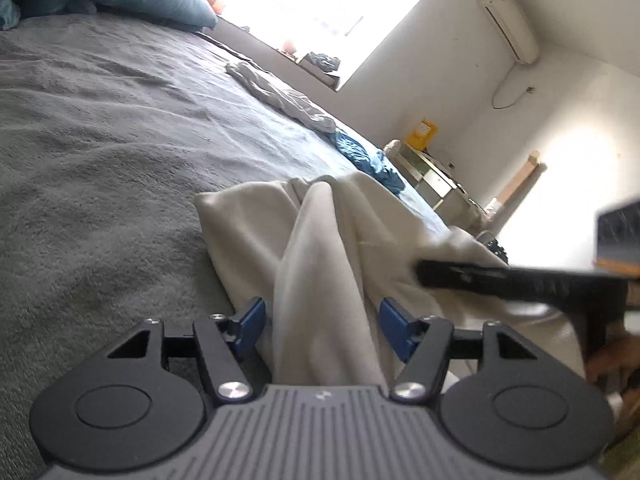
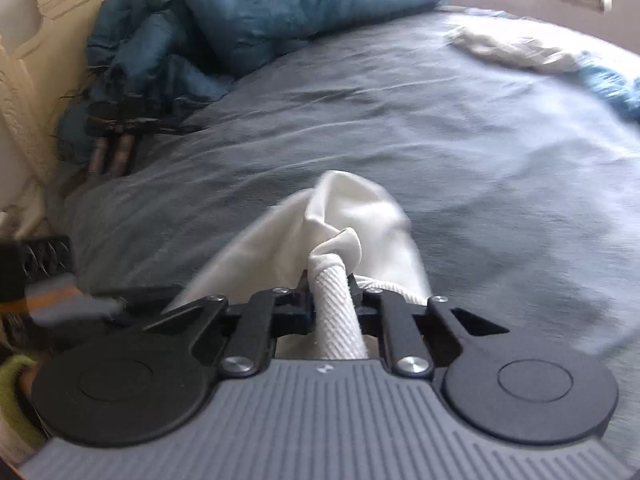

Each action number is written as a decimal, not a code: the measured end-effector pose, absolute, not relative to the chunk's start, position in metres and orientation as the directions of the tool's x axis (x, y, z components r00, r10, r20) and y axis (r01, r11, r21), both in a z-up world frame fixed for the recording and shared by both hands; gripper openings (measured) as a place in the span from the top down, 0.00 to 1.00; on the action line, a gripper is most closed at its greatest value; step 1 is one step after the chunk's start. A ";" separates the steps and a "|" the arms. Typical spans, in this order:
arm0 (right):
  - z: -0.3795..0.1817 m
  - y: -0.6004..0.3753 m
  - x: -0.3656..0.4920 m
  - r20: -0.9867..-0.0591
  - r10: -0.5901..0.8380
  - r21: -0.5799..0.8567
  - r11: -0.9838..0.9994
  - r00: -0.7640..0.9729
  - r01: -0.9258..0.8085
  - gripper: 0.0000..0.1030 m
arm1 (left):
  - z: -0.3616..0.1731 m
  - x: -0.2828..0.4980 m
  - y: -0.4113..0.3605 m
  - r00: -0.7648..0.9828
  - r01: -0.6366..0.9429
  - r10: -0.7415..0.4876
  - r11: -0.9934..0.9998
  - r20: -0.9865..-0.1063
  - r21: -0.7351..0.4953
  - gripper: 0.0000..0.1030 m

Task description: Fold clothes

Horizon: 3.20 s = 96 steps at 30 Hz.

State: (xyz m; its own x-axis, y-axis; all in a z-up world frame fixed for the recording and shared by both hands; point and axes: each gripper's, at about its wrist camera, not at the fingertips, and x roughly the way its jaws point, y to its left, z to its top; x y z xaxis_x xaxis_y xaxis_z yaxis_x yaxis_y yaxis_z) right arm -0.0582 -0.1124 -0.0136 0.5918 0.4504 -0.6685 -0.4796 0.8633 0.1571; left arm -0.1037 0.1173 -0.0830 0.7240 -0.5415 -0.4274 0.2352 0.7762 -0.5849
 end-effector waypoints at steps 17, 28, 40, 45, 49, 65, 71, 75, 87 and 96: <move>-0.075 -0.293 -0.121 -0.607 0.281 0.291 0.949 0.743 -0.121 0.94 | -0.065 -0.092 0.079 0.736 0.193 -0.425 0.877 -0.527 -0.439 0.82; -0.063 -0.313 -0.111 -0.498 0.279 0.326 0.938 0.821 -0.121 0.95 | 0.063 -0.056 0.063 0.765 0.360 -0.570 0.765 -0.299 -0.534 0.97; -0.028 -0.359 -0.148 -0.371 0.148 0.286 0.957 0.917 -0.039 0.95 | 0.085 -0.086 0.119 0.855 0.308 -0.486 0.756 -0.181 -0.577 0.97; -0.054 -0.350 -0.161 -0.448 0.123 0.240 0.971 0.885 -0.014 0.95 | 0.021 -0.112 0.160 0.866 0.157 -0.416 0.753 -0.277 -0.639 0.97; -0.083 -0.339 -0.164 -0.537 0.117 0.221 0.975 0.835 0.006 0.95 | -0.038 -0.130 0.187 0.826 0.041 -0.398 0.749 -0.399 -0.662 0.95; -0.017 -0.275 -0.197 -0.431 0.161 0.074 0.987 0.888 -0.143 0.49 | 0.018 -0.180 0.094 0.810 0.455 -0.475 0.879 -0.343 -0.142 0.19; -0.005 -0.207 -0.183 -0.403 0.370 0.064 0.924 0.837 -0.378 0.44 | -0.029 -0.175 0.015 0.753 0.558 -0.441 0.821 -0.488 0.119 0.19; -0.028 -0.175 -0.166 -0.507 0.378 0.015 0.903 0.775 -0.430 0.46 | -0.053 -0.173 0.006 0.781 0.512 -0.354 0.835 -0.515 0.202 0.37; -0.050 -0.181 -0.183 -0.489 0.269 -0.102 0.927 0.830 -0.360 0.99 | -0.017 -0.172 0.046 0.804 0.401 -0.389 0.913 -0.450 -0.074 0.85; -0.034 -0.240 -0.196 -0.403 0.063 -0.161 0.977 0.913 -0.138 1.00 | 0.020 -0.179 0.054 0.859 0.384 -0.395 0.918 -0.326 -0.101 0.89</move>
State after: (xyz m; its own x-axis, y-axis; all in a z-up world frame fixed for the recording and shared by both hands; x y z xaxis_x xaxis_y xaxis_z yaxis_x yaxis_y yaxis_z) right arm -0.1958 -0.2403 -0.0341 0.9130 0.0627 -0.4030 -0.1384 0.9771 -0.1614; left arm -0.1792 0.0539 0.0197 0.8588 -0.3952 -0.3259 0.3840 0.9178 -0.1012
